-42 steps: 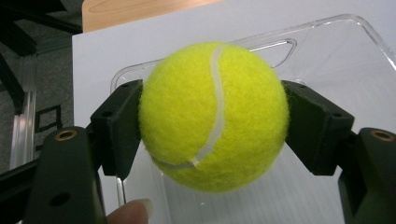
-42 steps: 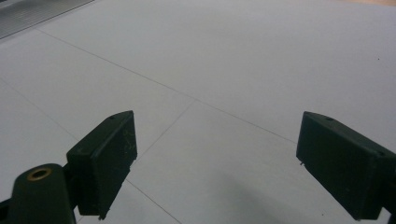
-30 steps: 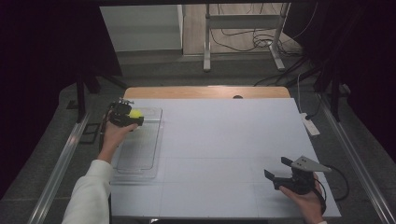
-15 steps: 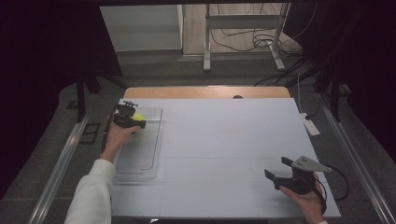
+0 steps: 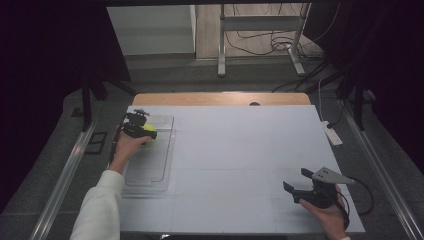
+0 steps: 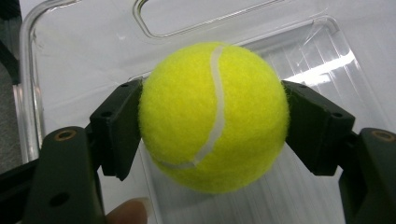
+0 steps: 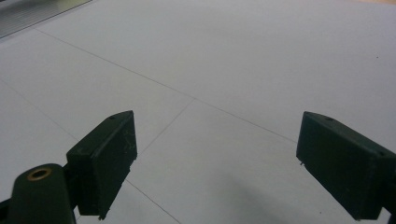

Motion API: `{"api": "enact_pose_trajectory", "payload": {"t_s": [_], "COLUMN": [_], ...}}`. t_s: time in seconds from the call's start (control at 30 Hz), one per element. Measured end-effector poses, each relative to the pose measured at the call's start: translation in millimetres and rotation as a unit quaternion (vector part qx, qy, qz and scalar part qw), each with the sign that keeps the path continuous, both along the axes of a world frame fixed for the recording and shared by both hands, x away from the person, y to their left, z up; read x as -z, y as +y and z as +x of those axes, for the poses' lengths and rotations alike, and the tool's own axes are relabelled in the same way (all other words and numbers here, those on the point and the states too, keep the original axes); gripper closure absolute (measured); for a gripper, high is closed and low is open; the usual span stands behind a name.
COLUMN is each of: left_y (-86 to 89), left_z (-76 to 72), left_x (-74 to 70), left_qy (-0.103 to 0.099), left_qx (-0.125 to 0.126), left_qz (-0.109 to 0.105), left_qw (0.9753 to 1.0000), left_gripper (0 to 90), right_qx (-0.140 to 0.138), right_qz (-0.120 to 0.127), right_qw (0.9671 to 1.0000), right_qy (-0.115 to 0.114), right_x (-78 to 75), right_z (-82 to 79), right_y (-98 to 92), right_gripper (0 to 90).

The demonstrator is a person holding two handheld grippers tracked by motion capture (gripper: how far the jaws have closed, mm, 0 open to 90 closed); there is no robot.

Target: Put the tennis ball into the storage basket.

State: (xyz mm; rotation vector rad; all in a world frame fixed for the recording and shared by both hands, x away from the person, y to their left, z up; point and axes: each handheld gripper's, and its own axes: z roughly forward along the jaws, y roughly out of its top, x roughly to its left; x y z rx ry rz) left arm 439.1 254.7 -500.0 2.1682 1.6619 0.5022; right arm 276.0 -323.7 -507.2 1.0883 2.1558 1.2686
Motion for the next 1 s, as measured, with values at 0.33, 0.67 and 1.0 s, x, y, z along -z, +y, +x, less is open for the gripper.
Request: {"api": "enact_pose_trajectory", "payload": {"t_s": [0.33, 0.67, 1.0], "left_y": [1.4, 5.8, 14.4], "left_z": [-1.9, -12.8, -35.1], "left_x": [-2.4, -16.9, -27.6], "left_qy": [-0.012, -0.07, -0.122], "left_qx": [-0.002, 0.001, 0.023], "left_qz": [-0.01, -0.061, -0.114], "left_qw": [0.9999, 0.9957, 0.9856], "left_gripper": [21.7, 16.6, 16.4], "right_qx": [-0.001, 0.0, 0.0], "right_qz": [0.002, 0.001, 0.002], "right_qw": [1.0, 1.0, 1.0], "right_qy": [0.0, 0.0, 0.001], "right_x": [0.2, -0.2, 0.7], "right_z": [0.1, 0.2, 1.2], "right_y": [0.4, -0.8, -0.9], "right_gripper": [12.4, 12.4, 12.4]}}
